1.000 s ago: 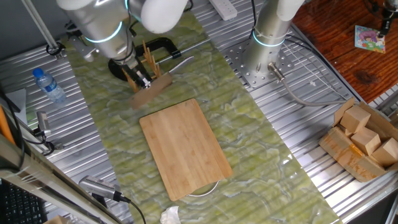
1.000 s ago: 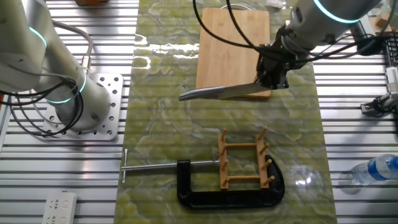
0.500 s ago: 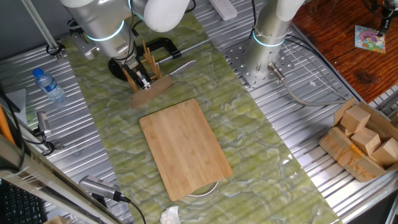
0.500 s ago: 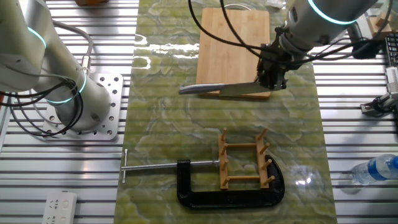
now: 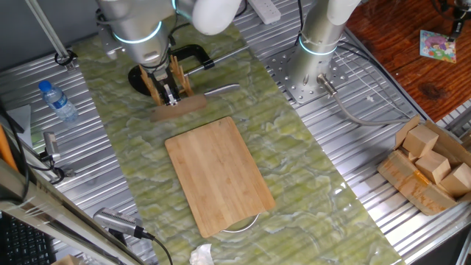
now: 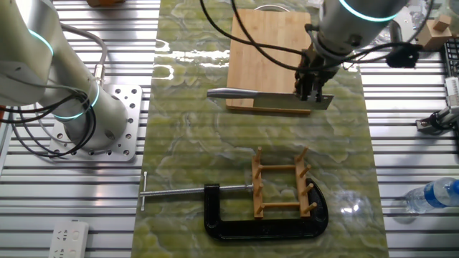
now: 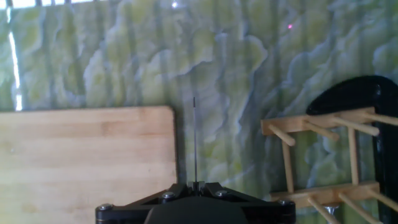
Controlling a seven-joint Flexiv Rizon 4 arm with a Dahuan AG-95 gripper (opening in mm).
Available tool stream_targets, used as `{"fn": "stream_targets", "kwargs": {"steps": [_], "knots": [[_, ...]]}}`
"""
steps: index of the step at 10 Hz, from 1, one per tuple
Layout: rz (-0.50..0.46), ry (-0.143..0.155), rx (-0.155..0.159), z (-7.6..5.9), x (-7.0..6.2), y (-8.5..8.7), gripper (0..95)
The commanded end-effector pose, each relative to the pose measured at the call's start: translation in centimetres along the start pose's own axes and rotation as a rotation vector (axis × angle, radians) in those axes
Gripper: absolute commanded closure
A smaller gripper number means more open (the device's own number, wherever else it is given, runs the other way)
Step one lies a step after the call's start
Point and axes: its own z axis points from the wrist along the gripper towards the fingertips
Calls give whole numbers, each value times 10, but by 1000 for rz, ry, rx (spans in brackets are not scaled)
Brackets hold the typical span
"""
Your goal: Put the knife on the knife rack
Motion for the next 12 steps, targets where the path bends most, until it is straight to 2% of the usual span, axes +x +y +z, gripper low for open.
{"fn": "stream_targets", "kwargs": {"steps": [1,3,4,7,12], "knots": [[-36,-5,9,0,0,0,950],[-87,-4,40,0,0,0,950],[-112,0,51,-2,-1,-10,950],[-119,24,58,-16,0,-45,950],[-171,44,57,-41,13,-101,950]]}}
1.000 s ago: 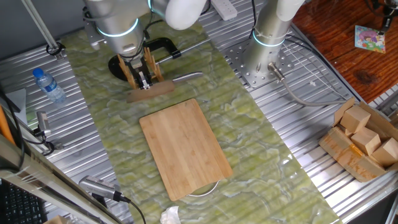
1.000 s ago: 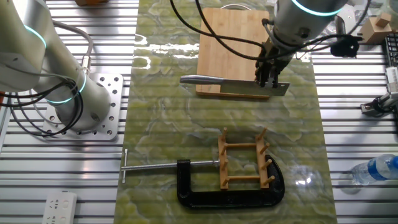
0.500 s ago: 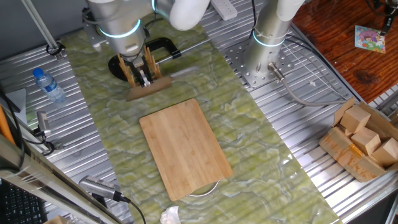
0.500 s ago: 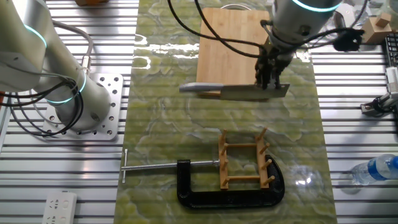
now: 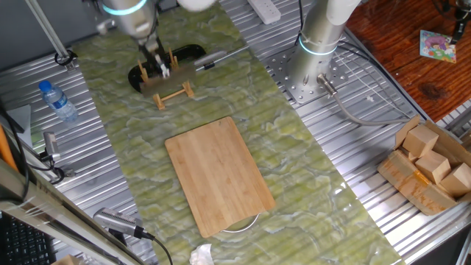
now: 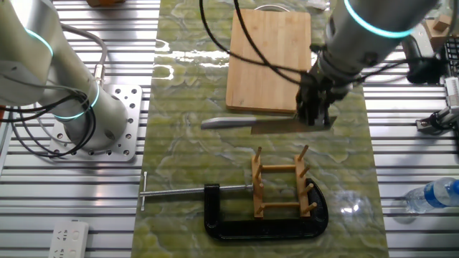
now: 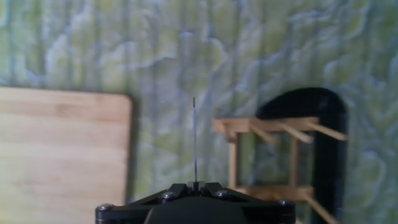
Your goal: Put the knife on the knife rack
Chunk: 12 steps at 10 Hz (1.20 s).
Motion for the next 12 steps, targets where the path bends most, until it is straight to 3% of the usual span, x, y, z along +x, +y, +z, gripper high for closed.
{"fn": "stream_targets", "kwargs": {"steps": [1,4,9,12], "knots": [[-19,9,-6,-6,10,-18,950],[-46,12,-2,-9,24,-42,950],[-70,7,0,2,32,-64,950],[-68,2,-1,14,30,-69,950]]}}
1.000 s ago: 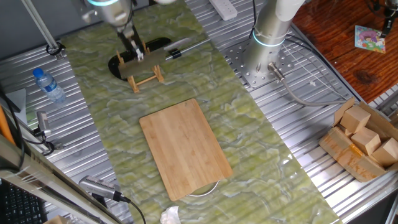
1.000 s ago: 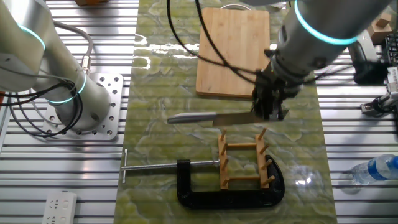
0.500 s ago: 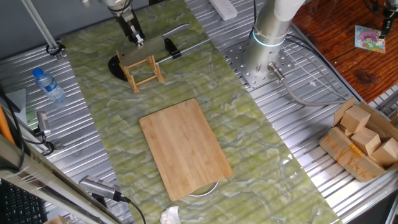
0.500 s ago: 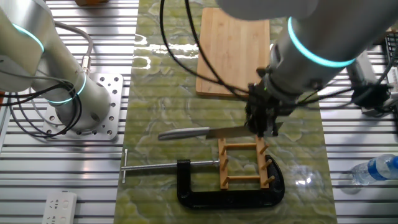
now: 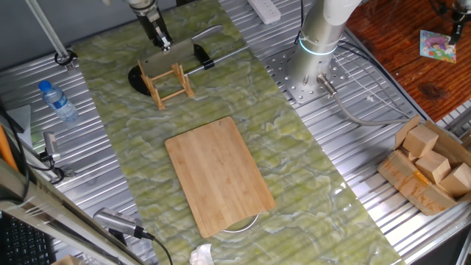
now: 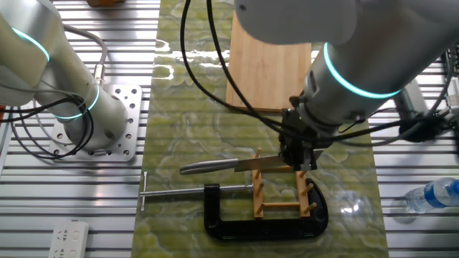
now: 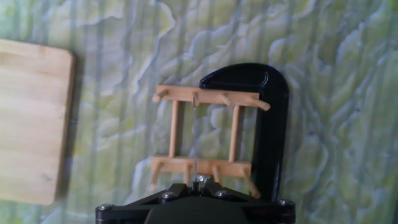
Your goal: Put the knife on the knife rack
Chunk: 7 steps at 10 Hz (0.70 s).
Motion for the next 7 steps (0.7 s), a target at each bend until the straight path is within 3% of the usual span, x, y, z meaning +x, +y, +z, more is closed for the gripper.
{"fn": "stream_targets", "kwargs": {"steps": [1,7], "knots": [[-2,2,-1,4,-2,0,950],[-8,-2,3,9,-2,-2,950]]}}
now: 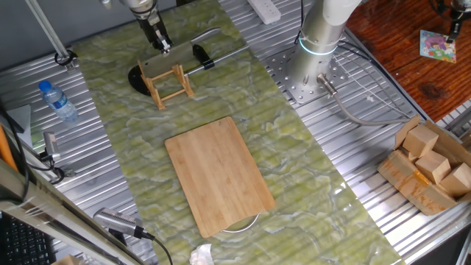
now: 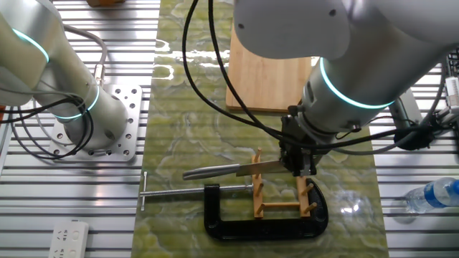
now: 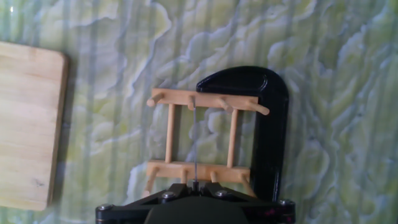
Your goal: Put the knife on the knife rack
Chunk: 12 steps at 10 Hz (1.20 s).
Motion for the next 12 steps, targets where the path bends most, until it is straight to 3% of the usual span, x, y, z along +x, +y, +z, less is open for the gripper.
{"fn": "stream_targets", "kwargs": {"steps": [1,4,8,12], "knots": [[-1,2,0,0,-1,0,950],[7,-1,-2,-2,-2,2,950],[140,2,15,-2,-2,2,950],[112,1,-6,-2,-2,2,950]]}}
